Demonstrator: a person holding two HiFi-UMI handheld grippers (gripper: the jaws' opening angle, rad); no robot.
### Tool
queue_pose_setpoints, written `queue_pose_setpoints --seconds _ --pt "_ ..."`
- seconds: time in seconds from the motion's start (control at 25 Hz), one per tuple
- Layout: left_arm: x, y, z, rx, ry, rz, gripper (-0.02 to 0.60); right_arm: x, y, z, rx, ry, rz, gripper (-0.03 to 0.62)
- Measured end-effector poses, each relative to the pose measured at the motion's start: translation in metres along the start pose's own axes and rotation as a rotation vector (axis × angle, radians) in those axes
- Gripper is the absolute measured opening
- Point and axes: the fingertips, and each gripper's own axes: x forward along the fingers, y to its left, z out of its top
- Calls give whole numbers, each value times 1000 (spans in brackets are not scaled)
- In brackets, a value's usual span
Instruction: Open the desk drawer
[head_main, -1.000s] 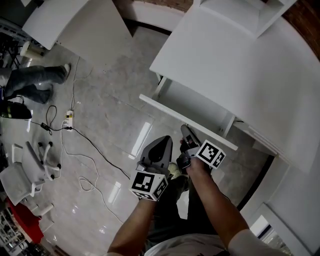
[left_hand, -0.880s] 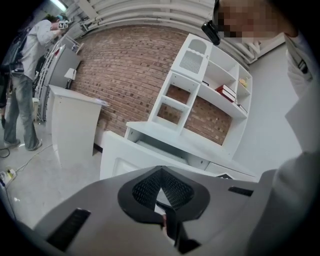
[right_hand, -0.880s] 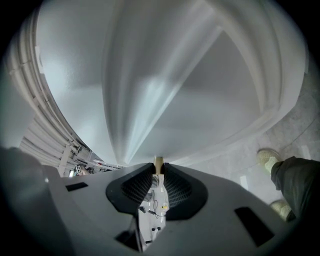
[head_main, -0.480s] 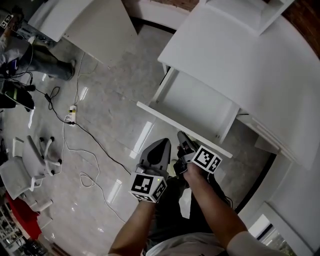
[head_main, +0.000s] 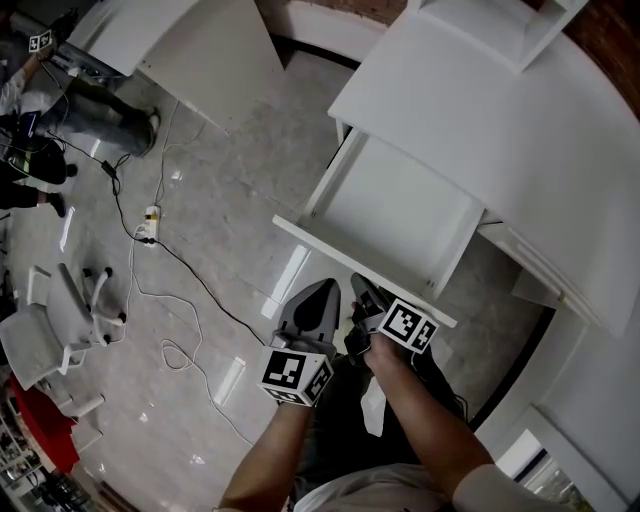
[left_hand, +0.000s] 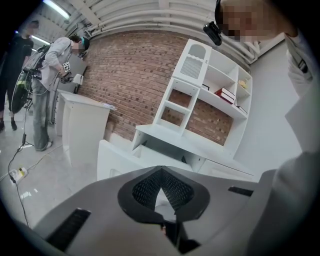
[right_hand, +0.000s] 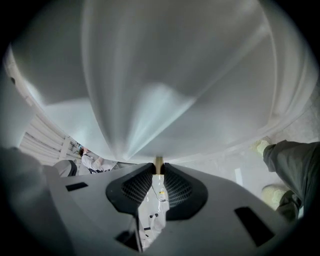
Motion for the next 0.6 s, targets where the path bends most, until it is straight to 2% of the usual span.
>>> queue_pose_setpoints --seconds 0.6 --pt "-29 9 0 -9 -13 37 12 -6 -4 -27 4 38 -17 75"
